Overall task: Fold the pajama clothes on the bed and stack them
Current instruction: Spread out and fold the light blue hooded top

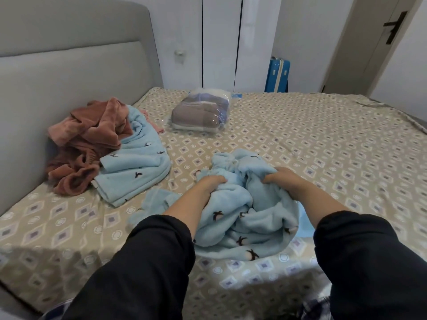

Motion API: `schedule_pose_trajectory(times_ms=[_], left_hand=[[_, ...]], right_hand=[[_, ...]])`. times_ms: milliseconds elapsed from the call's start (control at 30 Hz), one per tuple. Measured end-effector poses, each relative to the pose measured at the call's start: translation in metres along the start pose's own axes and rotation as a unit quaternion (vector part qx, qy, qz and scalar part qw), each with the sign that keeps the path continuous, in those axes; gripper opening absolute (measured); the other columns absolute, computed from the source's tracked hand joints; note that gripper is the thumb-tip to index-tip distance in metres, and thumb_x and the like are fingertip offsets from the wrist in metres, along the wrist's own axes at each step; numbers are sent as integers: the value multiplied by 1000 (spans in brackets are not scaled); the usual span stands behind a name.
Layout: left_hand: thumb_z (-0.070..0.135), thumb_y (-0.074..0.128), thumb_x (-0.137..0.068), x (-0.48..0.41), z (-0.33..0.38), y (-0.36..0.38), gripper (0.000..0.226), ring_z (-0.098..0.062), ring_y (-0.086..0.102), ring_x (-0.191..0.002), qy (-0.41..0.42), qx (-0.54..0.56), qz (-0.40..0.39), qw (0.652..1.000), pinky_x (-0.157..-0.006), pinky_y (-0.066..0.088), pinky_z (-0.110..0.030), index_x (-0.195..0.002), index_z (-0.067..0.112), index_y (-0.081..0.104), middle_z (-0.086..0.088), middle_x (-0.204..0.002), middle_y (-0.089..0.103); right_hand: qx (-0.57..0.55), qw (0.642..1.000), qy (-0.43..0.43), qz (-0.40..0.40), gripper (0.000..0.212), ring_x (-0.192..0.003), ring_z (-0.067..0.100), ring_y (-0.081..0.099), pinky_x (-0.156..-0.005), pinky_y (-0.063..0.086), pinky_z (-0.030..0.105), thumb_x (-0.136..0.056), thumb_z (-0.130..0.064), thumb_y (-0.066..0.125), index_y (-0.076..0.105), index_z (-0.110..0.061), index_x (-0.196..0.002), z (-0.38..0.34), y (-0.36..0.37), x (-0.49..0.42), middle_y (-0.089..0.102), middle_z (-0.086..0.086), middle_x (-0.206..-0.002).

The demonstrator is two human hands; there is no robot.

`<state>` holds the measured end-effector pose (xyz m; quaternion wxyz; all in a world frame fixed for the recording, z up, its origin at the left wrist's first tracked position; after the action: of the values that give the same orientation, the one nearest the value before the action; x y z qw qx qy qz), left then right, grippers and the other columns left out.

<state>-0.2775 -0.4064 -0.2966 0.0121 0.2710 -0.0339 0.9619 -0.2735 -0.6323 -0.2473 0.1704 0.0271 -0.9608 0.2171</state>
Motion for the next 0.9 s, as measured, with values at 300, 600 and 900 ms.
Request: schedule_pose_trajectory(times_ms=[300, 600, 900], left_hand=[[9, 47, -91, 90, 90, -10, 15, -21, 64, -75, 163, 223, -146, 950, -70, 52, -28, -91, 4, 62, -11, -78, 66], [27, 56, -93, 222, 203, -27, 39, -27, 63, -103, 292, 226, -120, 922, -100, 46, -38, -123, 2, 57, -15, -102, 68], [18, 51, -93, 371, 294, -58, 14, -24, 63, -81, 473, 218, -43, 852, -74, 53, -34, -96, 7, 59, -11, -91, 64]], right_hand=[[-225, 973, -60, 10, 36, -107, 37, 63, -99, 47, 51, -83, -10, 64, 63, -1, -119, -51, -25, 62, 67, 21, -115], [-333, 919, -211, 27, 35, -89, 26, 68, -74, 56, 35, -86, -7, 67, 61, -2, -120, -181, -48, 156, 70, 13, -98], [-330, 876, -352, 15, 42, -103, 42, 63, -83, 54, 49, -83, 9, 53, 56, 0, -123, -297, -86, 266, 63, 26, -116]])
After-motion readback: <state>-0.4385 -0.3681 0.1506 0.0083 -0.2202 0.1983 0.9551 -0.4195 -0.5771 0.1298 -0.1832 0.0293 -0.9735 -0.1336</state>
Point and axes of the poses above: each hand's wrist, its own x-axis away from the middle knuckle, its own y-axis out of the palm, z = x × y, the point moved 9 cm from there along -x, towards the middle knuckle
